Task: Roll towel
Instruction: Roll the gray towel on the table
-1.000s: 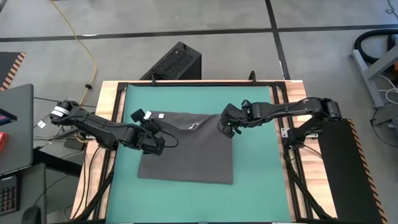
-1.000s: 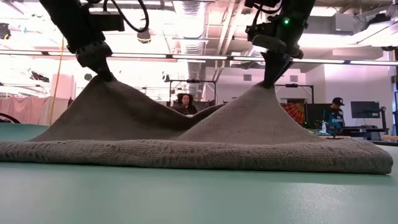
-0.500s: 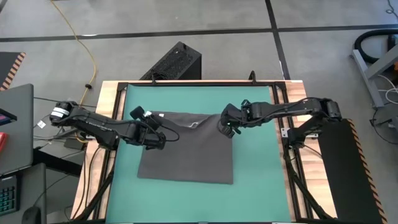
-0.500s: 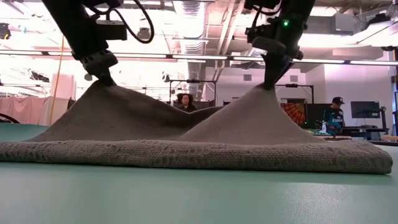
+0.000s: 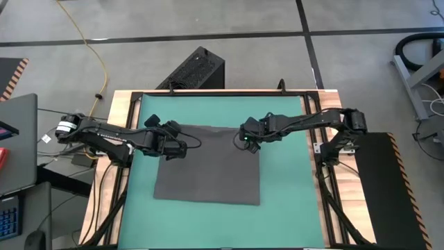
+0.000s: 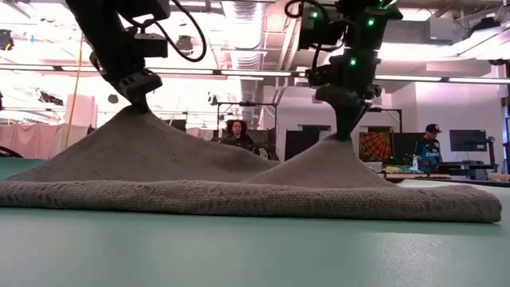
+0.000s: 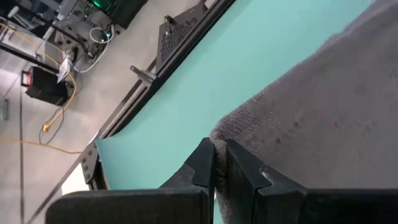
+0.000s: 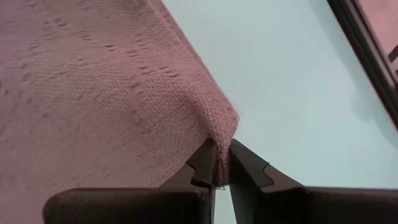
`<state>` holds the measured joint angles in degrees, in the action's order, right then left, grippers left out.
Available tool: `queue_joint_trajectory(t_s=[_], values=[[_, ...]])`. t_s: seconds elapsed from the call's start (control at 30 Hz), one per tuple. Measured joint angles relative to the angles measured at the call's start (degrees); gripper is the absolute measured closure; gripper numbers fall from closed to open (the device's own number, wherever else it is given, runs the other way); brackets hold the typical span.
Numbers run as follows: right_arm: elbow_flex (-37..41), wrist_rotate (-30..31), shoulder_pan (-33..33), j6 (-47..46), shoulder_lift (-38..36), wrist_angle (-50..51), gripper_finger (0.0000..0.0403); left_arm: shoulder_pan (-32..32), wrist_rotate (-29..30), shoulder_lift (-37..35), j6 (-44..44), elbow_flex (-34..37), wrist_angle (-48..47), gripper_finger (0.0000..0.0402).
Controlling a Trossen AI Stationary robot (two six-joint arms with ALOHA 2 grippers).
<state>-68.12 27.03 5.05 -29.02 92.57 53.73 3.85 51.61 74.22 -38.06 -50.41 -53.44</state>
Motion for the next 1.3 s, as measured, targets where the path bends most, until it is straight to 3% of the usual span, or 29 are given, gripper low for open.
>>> queue_joint_trajectory(t_s=[0.27, 0.67, 0.8, 1.03, 1.3], values=[[0.0, 0.11, 1.37, 0.02, 0.58, -0.37, 0.0349, -4.26, -0.3, 0.0, 3.98, 0.0, 4.97, 0.0393], [0.0, -0.34, 1.88, -0.92, 0.58, -2.03, 0.0345, -9.5, -6.01, 3.2, 1.07, -0.04, 4.31, 0.0383], [-0.02, -1.23, 1.86, -0.94, 0.58, -2.28, 0.0322, -10.14, -9.25, 7.41, 0.87, -0.04, 4.03, 0.0352], [-0.02, -1.43, 2.37, -0.94, 0.58, -2.31, 0.0255, -10.14, -9.15, 13.32, -2.37, -0.02, 2.69, 0.0298], [-0.02, -1.67, 3.69, -0.47, 0.54, -2.13, 0.0221, -9.96, -9.35, 12.51, -3.56, -0.04, 1.35, 0.0288]])
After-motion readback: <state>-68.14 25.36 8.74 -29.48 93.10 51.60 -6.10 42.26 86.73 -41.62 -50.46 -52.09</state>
